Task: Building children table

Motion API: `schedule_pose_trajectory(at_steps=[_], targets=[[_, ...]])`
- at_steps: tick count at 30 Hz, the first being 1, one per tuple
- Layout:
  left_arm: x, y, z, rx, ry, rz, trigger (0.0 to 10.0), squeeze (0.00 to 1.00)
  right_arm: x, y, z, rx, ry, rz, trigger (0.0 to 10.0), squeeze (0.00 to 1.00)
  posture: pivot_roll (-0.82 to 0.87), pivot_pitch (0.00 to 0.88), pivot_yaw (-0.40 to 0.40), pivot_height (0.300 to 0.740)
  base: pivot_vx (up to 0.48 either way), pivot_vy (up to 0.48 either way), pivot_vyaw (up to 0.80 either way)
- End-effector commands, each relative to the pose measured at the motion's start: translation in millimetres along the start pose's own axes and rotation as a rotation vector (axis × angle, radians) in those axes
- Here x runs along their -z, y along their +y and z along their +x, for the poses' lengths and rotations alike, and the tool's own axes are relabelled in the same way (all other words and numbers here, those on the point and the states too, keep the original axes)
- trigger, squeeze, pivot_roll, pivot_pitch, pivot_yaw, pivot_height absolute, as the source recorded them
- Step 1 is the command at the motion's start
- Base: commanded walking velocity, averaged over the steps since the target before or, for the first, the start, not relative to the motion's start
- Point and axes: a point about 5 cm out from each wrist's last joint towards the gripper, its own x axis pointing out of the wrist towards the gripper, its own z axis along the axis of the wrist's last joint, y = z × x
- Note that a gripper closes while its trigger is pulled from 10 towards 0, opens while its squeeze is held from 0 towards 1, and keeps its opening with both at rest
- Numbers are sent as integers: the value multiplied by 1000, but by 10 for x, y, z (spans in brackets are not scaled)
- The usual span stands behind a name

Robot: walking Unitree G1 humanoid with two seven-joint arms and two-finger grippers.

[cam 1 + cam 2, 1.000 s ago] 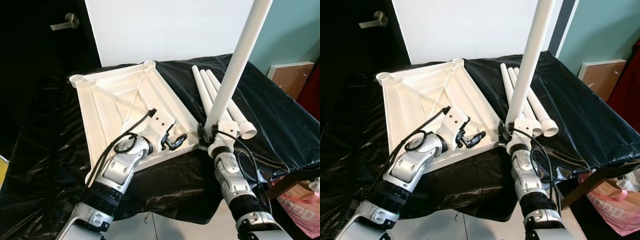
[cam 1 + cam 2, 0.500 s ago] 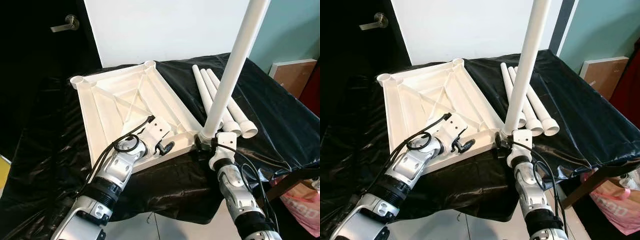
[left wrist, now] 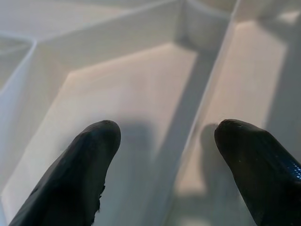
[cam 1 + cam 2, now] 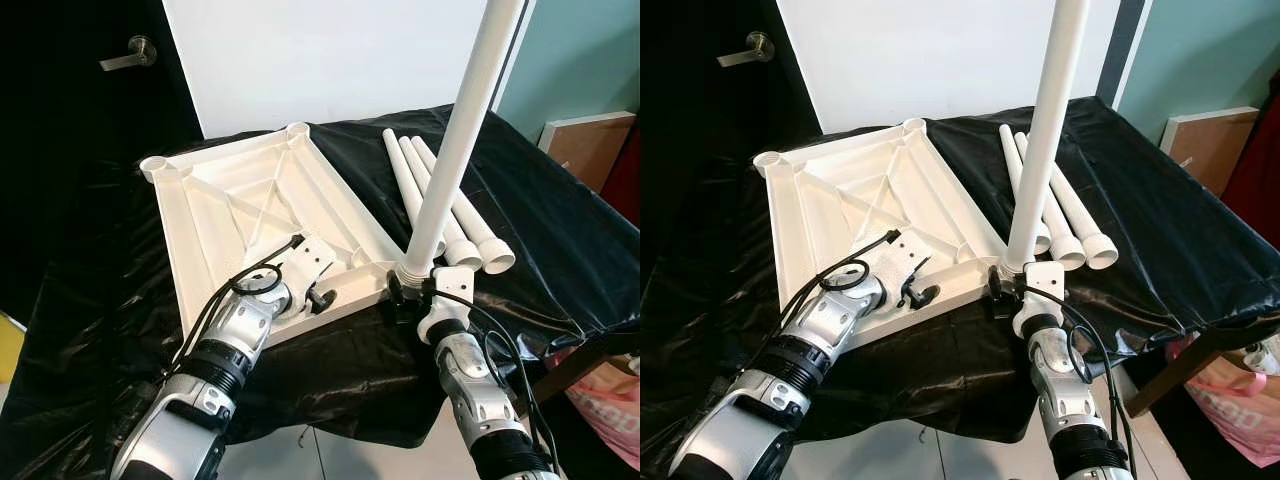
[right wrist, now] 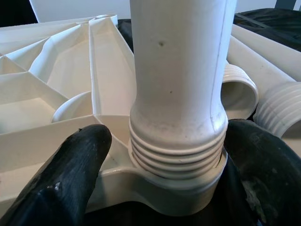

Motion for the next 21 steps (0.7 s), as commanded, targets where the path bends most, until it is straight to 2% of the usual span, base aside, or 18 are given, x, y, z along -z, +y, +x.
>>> schedule_pose_trajectory(at_steps=[1,2,3,4,5,7,21], targets=[[47,177,-9,-295,33,-20,10000,0,30,27,-22,-1,19,6,10000,0,-203,0,49,740,0,0,0],[47,177,-9,-295,33,-20,10000,0,30,27,-22,-1,19,6,10000,0,-203,0,49,740,0,0,0],[57,197,-10,-303,37,-32,9294,0,29,27,-23,0,20,6,10000,0,-203,0,49,740,0,0,0],[74,226,-16,-310,37,-53,4314,0,28,28,-25,2,21,5,10000,0,-202,0,50,740,0,0,0],[74,226,-16,-310,37,-53,4314,0,28,28,-25,2,21,5,10000,0,-202,0,50,740,0,0,0],[88,247,-26,-318,32,-77,0,0,26,25,-22,5,21,5,10000,0,-202,0,50,740,0,0,0],[93,228,-32,-298,29,-78,0,0,9,15,-3,11,23,7,10000,0,-194,0,44,740,0,0,0]])
